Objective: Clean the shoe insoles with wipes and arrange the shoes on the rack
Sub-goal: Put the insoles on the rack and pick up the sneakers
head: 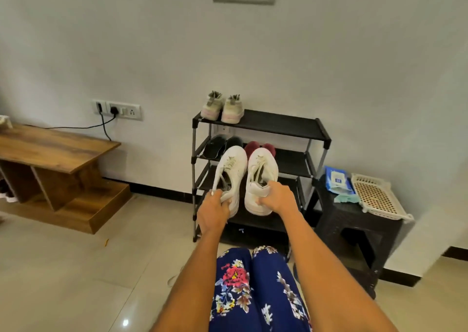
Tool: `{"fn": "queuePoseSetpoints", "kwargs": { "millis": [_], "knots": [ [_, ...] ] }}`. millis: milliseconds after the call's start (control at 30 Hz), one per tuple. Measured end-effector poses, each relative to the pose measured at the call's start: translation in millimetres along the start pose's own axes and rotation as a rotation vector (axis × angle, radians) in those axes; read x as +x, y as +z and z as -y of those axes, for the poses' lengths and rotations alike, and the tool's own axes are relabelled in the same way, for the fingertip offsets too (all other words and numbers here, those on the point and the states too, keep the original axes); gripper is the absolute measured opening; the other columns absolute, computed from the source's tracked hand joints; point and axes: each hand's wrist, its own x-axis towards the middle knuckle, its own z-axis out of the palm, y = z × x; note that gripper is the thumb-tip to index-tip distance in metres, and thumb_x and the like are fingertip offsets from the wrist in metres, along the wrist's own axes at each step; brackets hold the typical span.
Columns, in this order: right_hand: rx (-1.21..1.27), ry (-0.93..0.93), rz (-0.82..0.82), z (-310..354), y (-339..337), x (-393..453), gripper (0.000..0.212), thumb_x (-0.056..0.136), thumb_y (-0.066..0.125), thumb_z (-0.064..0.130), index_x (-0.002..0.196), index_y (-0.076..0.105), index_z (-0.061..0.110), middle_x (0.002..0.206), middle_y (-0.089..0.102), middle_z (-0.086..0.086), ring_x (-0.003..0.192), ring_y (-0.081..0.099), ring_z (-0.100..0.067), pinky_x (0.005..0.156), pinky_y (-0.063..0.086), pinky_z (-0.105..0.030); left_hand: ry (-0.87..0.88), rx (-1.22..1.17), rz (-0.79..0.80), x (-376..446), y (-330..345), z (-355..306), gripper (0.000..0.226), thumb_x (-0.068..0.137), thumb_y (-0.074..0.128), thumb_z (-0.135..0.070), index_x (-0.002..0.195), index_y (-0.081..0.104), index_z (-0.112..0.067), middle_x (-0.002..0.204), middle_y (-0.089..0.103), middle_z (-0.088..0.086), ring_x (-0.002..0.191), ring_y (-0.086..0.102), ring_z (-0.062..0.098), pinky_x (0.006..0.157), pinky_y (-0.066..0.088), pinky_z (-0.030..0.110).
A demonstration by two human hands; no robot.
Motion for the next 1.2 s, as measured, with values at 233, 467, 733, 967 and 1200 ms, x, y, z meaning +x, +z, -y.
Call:
{"fn": "queuePoseSetpoints", "kwargs": {
  "millis": [233,467,733,967,1200],
  "knots": [
    [0.014,-0.015,-0.090,3,-43,-11,0.055,0.080,0.067,0.028,0.128,0.047,0.011,0.122,0.057,-0.013,0.110,0.055,-0.029,0.086,0.045,-0.034,0.057,-0.011,-0.024,15,-28,-48,0.031,0.092,0.054,-0.031,0.120,0.057,-0.018,0.110,0.061,0.006,0.099,0.060,0.020,0.077,0.044,0.028],
    [0.047,-0.030,-0.131,-1,-75,26,0.053,0.077,0.070,0.027,0.124,0.051,0.012,0.116,0.061,-0.010,0.102,0.059,-0.026,0.084,0.049,-0.034,0.113,0.016,-0.061,59,-32,-86,0.027,0.093,0.054,-0.030,0.116,0.057,-0.018,0.108,0.063,0.006,0.096,0.061,0.020,0.076,0.045,0.028],
    [0.062,-0.022,-0.142,9,-144,123,0.056,0.077,0.070,0.026,0.127,0.050,0.012,0.121,0.059,-0.011,0.111,0.055,-0.030,0.082,0.043,-0.033,0.155,0.041,-0.096,156,-28,-135,0.024,0.093,0.052,-0.028,0.113,0.059,-0.016,0.105,0.065,0.007,0.096,0.060,0.023,0.071,0.040,0.029],
    [0.068,-0.010,-0.126,4,-161,223,0.056,0.073,0.072,0.025,0.126,0.053,0.016,0.112,0.062,-0.009,0.103,0.058,-0.027,0.074,0.040,-0.029,0.100,0.024,-0.061,251,11,-166,0.026,0.092,0.051,-0.023,0.116,0.058,-0.015,0.110,0.065,0.009,0.105,0.059,0.027,0.077,0.044,0.035],
    [0.055,0.018,-0.089,-18,-147,296,0.051,0.074,0.073,0.028,0.120,0.055,0.016,0.111,0.063,-0.009,0.101,0.058,-0.027,0.074,0.041,-0.029,0.117,0.129,-0.018,311,57,-180,0.023,0.093,0.050,-0.017,0.114,0.057,-0.012,0.112,0.064,0.010,0.106,0.059,0.027,0.074,0.042,0.033]
  ]
}}
